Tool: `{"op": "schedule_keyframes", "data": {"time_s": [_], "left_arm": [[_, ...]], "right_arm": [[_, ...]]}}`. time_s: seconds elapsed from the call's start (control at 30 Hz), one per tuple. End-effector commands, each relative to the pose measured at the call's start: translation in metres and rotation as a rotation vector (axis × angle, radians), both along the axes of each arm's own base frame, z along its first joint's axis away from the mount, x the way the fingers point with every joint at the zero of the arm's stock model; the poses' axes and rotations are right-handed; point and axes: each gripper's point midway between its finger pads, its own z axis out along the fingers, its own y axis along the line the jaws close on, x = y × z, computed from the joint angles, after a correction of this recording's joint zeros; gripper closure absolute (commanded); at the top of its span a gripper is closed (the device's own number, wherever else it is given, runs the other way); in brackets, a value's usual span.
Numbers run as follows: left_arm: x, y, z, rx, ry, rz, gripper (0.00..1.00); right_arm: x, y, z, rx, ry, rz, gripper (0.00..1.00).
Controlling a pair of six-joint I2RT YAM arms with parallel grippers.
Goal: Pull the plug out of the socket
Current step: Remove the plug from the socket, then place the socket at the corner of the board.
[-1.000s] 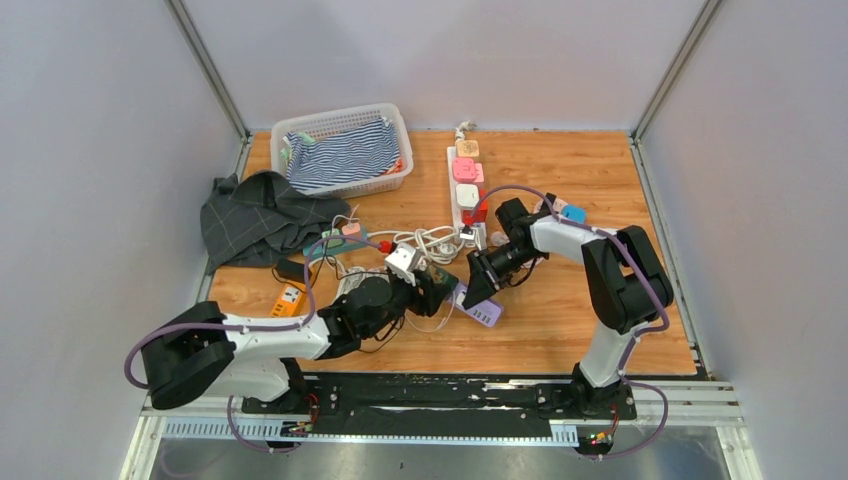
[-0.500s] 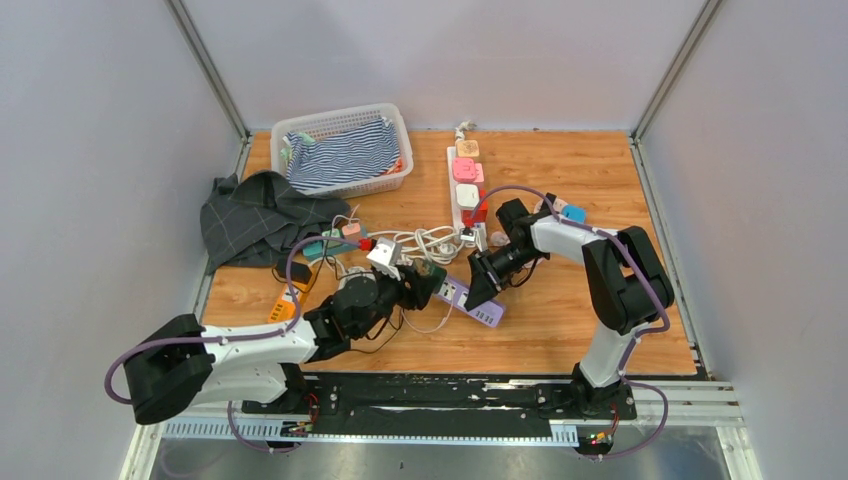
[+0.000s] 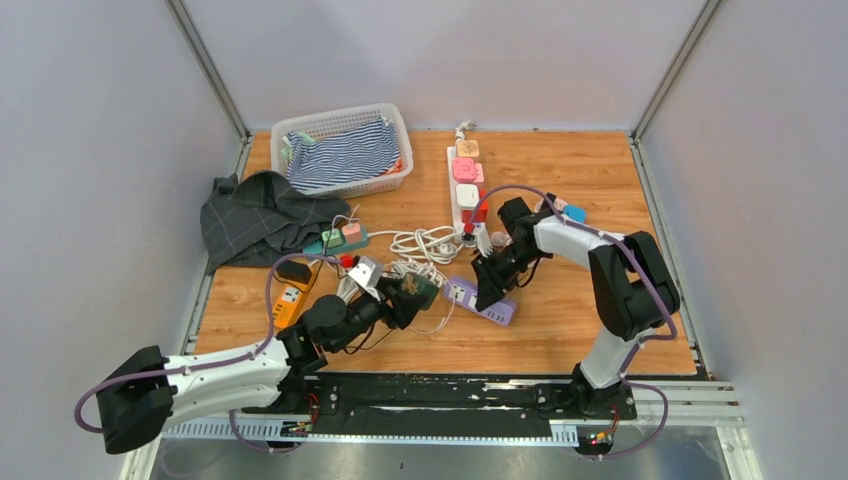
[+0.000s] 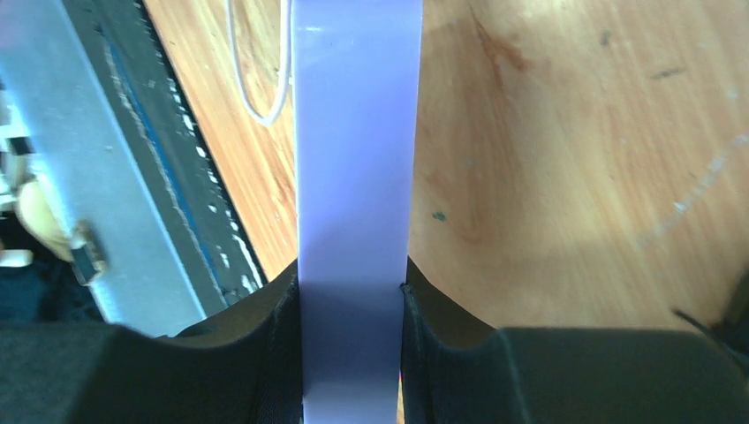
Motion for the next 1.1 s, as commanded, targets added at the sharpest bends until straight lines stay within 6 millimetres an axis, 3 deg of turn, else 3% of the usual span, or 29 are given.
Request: {"op": "schedule_keyframes", "data": {"time_s": [0.0, 0.2, 0.57, 0.7, 0.97, 1.07], "left_arm": [[-0.003, 0.010, 0.009, -0.049, -0.042, 0.009, 1.00], [-0.009, 0.016, 0.019, -0.085, -0.060, 0.000, 1.00], [-0.017, 0.018, 0.028, -0.144, -0.056, -0.028, 1.00], [-0.019, 0.019, 0.027, -0.154, -0.047, -0.033, 1.00], [-0.021, 0.021, 0.029, -0.169, -0.050, -0.036, 1.00], [-0.021, 0.020, 0.028, -0.167, -0.049, -0.037, 1.00]], "right_arm": [[0.015, -0.024, 0.015, -0.112, -0.215, 0.081, 1.00], [0.022, -0.047, 0.028, -0.200, -0.378, 0.132, 1.00], [0.029, -0.059, 0.076, -0.154, -0.602, 0.085, 1.00], [0.040, -0.063, 0.091, -0.162, -0.685, 0.019, 1.00], [0.036, -0.065, 0.149, 0.069, -0.751, -0.126, 1.00], [0.034, -0.072, 0.162, 0.099, -0.786, -0.163, 1.00]]}}
